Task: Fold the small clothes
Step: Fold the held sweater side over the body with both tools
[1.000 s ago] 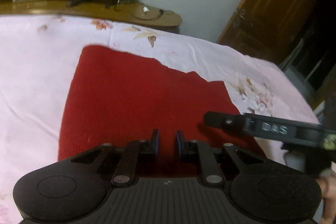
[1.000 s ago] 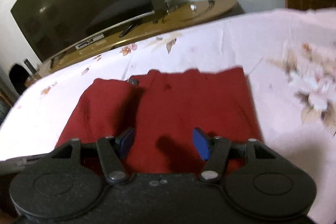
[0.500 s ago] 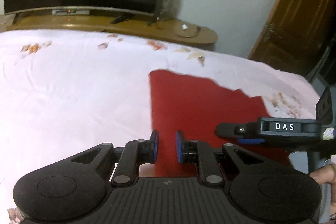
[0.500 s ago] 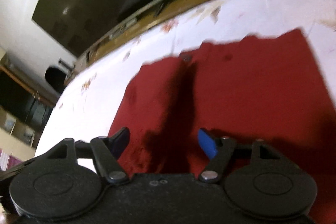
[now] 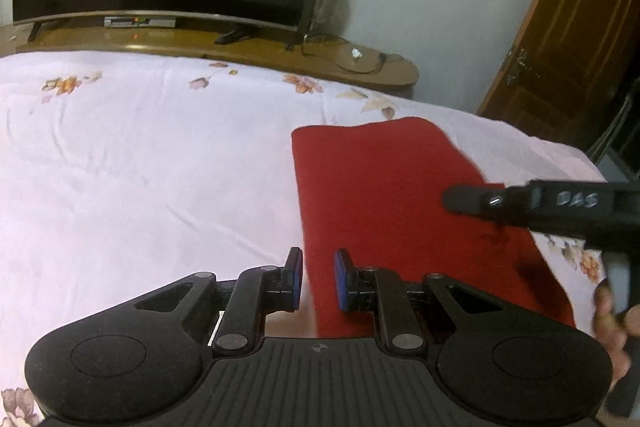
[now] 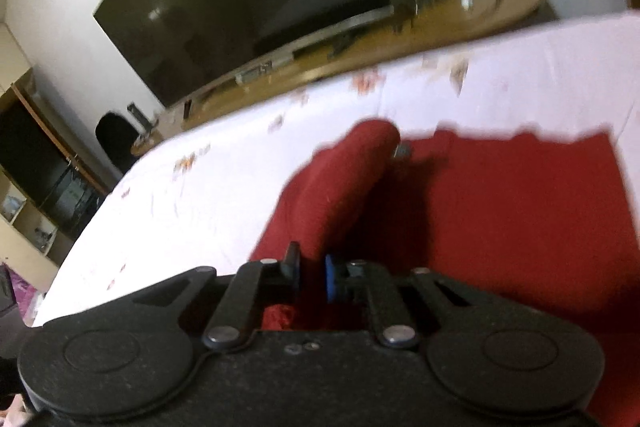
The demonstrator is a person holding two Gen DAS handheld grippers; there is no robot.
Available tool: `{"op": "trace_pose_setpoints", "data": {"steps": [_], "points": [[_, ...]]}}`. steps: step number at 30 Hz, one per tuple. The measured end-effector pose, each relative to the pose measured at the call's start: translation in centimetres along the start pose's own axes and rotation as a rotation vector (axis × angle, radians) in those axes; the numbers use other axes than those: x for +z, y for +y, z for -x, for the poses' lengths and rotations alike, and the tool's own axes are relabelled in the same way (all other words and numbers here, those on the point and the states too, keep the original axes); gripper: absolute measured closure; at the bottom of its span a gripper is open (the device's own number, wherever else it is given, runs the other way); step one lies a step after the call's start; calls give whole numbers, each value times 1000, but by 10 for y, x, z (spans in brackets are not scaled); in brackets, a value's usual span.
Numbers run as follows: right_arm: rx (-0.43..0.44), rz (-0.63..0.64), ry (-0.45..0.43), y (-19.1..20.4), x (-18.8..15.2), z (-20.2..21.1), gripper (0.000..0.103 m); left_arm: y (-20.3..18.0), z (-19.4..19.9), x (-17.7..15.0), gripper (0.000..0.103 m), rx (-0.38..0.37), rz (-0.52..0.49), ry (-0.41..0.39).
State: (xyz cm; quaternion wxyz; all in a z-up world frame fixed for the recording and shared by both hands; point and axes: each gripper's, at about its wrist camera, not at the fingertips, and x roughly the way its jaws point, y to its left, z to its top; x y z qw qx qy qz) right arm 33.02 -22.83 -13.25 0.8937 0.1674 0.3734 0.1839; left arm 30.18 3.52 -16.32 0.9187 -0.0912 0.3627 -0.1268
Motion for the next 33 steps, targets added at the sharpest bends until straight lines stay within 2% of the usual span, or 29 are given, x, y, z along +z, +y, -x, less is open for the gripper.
{"op": "trace_pose_setpoints", "data": {"steps": [8,13,19,22,24,29,33], "points": [[-143,17,-69,-61,22,56,92,-49,-17,3,88,-82,-62,1],[-213,-16,-45,-103,8,70,92,-80,-29,1,88,-130,-100,19],[-272,-57,-48,-129,-12,75,92,-106,-42,0,88,-151,-134,30],[-342,-62,-29,-139,-22,68,85,-110,-51,-3,88,-138,-146,47],[-329,-86,-25,-145,-26,73,80,-111,-48,-4,87,-128,-165,45],[-298,-74,-118,-125,-16,108,77,-110,-40,-2,87,-145,-155,42],[-217,-32,-71,-94,-34,112,78,-114,-46,-10,87,-142,-171,54]]}}
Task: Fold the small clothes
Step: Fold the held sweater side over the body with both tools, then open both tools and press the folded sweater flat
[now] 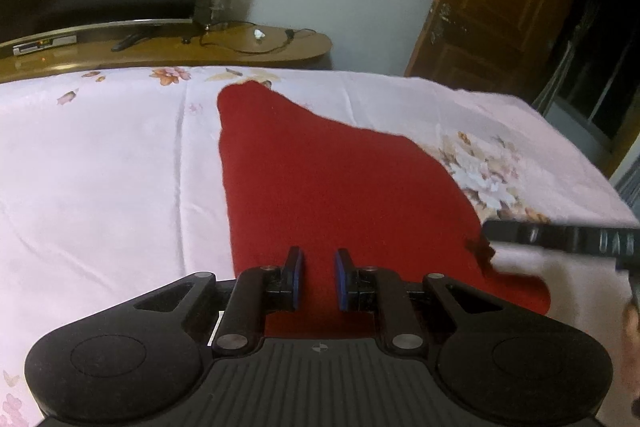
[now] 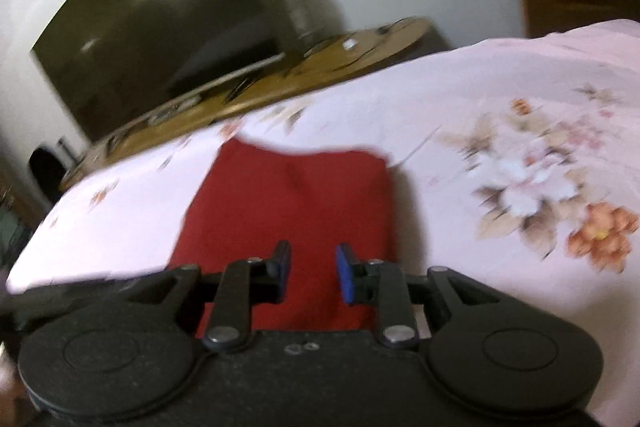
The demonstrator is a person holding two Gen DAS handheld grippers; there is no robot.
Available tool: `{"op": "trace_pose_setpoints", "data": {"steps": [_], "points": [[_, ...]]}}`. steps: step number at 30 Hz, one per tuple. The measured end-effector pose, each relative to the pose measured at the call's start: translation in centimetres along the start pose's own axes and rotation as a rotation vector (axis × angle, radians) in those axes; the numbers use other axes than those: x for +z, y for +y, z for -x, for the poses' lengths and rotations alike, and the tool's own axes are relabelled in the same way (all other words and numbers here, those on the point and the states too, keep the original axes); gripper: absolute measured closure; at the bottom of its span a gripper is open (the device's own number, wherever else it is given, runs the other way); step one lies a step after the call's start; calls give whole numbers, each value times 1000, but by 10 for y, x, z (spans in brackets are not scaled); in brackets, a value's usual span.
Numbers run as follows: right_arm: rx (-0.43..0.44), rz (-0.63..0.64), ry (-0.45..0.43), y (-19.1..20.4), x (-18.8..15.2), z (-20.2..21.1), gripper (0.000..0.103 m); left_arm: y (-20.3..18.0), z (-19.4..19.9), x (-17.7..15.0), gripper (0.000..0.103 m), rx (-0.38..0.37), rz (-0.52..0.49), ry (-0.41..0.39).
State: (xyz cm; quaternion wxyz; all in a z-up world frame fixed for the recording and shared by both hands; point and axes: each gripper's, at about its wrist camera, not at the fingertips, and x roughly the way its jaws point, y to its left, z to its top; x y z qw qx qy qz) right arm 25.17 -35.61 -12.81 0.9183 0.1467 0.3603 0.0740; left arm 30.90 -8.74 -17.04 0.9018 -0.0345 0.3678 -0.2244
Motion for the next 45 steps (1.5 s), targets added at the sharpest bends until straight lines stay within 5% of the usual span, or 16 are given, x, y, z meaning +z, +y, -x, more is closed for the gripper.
{"op": "trace_pose_setpoints", "data": {"steps": [2,6,13,19,27,35,37,45], "points": [[-10,40,40,5,-13,-8,79,-3,-5,-4,87,6,-8,17],[-165,130,116,-4,-43,-30,87,0,-9,-12,87,-4,-18,50],[-148,118,117,-3,-43,-24,81,1,2,-6,87,-23,2,47],[-71,102,11,12,-6,-6,76,8,0,25,87,-26,29,6],[-116,116,-40,13,44,-57,74,10,-46,57,87,35,30,1],[-172,153,-35,13,49,-93,73,9,-75,66,87,64,19,1],[-237,187,25,10,44,-112,73,8,-79,66,87,63,20,8],[-216,138,32,-6,35,-120,68,3,-81,64,87,85,-8,0]]}}
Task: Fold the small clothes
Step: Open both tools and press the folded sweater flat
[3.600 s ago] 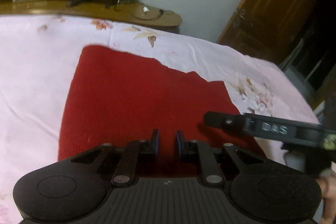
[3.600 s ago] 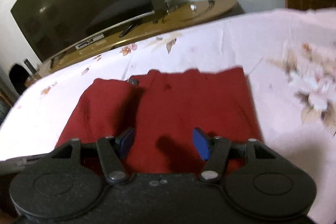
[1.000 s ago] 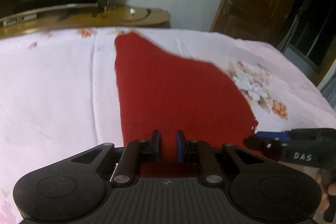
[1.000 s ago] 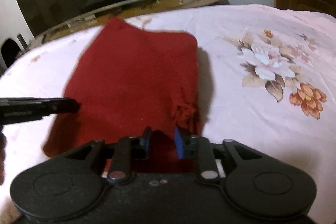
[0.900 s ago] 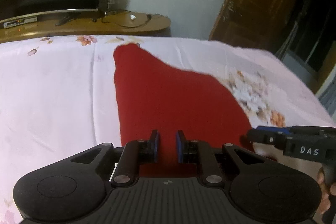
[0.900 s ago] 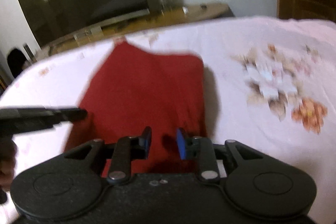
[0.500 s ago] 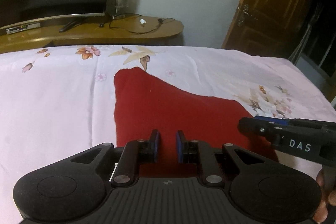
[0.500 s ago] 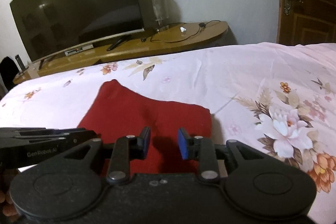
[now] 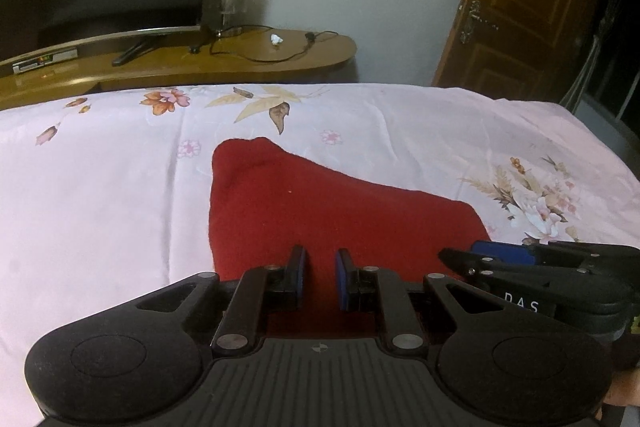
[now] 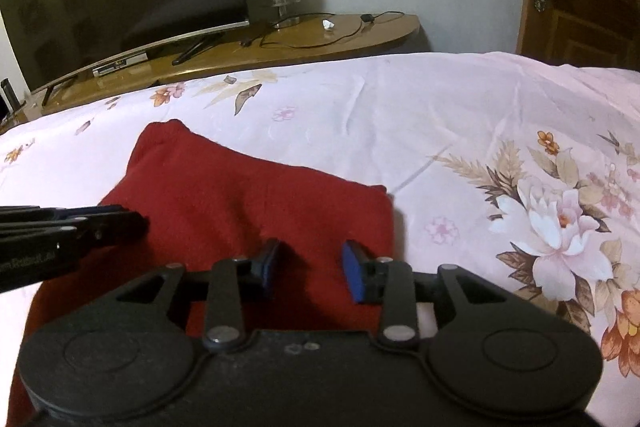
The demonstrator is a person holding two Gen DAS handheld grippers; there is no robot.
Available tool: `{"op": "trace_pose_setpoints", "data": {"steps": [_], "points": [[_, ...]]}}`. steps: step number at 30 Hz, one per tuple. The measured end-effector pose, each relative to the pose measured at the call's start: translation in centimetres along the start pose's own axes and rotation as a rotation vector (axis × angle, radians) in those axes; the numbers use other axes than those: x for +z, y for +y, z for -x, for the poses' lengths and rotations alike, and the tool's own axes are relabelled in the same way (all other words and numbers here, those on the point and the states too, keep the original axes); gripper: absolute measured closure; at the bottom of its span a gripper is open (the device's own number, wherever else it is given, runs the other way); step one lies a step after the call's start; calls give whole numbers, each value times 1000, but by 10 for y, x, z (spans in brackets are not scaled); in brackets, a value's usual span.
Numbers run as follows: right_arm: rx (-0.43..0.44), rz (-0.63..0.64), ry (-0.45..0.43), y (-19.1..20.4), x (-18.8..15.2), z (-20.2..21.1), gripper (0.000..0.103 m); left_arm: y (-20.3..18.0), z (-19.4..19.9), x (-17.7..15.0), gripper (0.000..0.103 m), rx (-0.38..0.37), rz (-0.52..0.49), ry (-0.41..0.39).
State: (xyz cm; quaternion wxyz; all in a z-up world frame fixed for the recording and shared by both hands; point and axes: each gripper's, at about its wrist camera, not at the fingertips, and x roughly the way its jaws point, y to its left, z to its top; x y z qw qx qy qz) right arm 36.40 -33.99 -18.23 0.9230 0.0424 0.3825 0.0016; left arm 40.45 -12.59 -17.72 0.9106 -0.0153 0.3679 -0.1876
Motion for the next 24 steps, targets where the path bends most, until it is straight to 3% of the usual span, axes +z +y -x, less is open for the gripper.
{"op": "trace_pose_setpoints", "data": {"steps": [5,11,17,22,24], "points": [[7,-20,-4,0,2,5,67,-7,7,0,87,26,-35,8],[56,-42,-58,-1,-2,46,62,-7,43,-19,87,17,-47,-18],[95,17,-81,11,-34,94,61,-14,83,-58,86,-3,-74,-31],[88,38,-62,20,-67,110,61,-19,79,-83,86,-10,-67,34],[78,38,-8,20,-79,101,62,-20,77,-87,86,-7,-74,38]]}}
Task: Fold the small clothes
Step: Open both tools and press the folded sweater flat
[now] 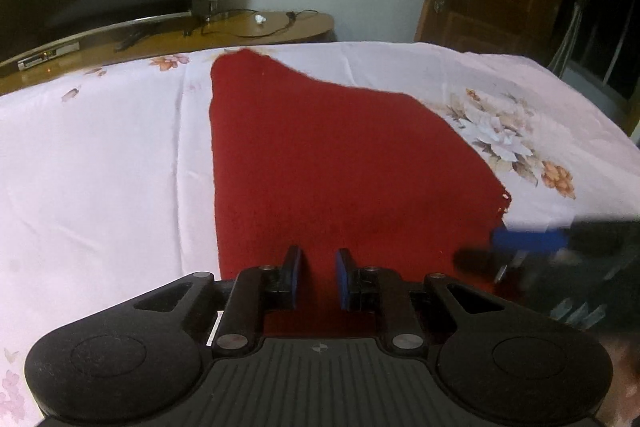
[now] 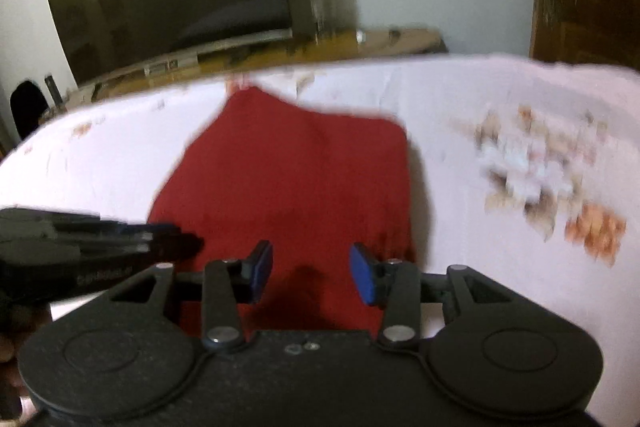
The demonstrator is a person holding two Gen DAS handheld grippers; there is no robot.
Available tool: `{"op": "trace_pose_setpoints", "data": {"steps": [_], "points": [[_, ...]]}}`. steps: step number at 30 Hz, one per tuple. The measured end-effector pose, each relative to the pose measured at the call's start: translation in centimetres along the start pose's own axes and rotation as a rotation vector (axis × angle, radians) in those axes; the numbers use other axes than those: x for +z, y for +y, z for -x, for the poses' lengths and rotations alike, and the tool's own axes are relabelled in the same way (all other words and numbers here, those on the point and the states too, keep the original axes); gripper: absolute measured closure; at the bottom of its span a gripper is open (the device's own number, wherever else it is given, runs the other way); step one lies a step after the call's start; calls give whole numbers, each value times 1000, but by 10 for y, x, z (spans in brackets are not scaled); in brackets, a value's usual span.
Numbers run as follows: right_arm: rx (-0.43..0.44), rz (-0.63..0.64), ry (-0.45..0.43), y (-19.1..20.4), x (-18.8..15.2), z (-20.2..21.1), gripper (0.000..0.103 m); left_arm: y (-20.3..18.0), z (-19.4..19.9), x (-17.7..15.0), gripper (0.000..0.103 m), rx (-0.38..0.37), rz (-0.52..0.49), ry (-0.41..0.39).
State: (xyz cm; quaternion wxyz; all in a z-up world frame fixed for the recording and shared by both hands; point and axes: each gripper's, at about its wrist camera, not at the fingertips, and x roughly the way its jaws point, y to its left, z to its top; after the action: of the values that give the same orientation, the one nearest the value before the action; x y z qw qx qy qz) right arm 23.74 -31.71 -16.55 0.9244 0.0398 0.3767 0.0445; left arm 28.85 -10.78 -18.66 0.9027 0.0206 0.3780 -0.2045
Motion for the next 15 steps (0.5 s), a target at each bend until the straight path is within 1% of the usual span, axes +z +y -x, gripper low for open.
{"op": "trace_pose_setpoints", "data": {"steps": [1,2,5,8,9,10,11,12,15], "points": [[-23,5,46,-1,-5,-10,62,0,0,1,86,0,2,6],[-23,-4,56,-3,-9,-14,62,0,2,3,86,1,10,10],[-2,-29,25,-3,2,-3,61,0,10,6,86,-6,32,7],[-3,-14,-20,0,7,9,58,-2,11,3,85,-10,42,6],[-5,-10,-11,-1,5,7,58,-3,9,1,85,-5,32,7],[-7,-11,15,-2,2,2,58,-4,6,-1,85,3,21,13],[-10,-19,50,-5,-3,-4,59,-5,5,-1,81,6,17,17],[-7,-33,67,-7,-6,-9,59,-6,5,0,80,6,17,17],[0,-52,41,-8,-1,-3,58,-5,7,6,64,-17,37,24]]}}
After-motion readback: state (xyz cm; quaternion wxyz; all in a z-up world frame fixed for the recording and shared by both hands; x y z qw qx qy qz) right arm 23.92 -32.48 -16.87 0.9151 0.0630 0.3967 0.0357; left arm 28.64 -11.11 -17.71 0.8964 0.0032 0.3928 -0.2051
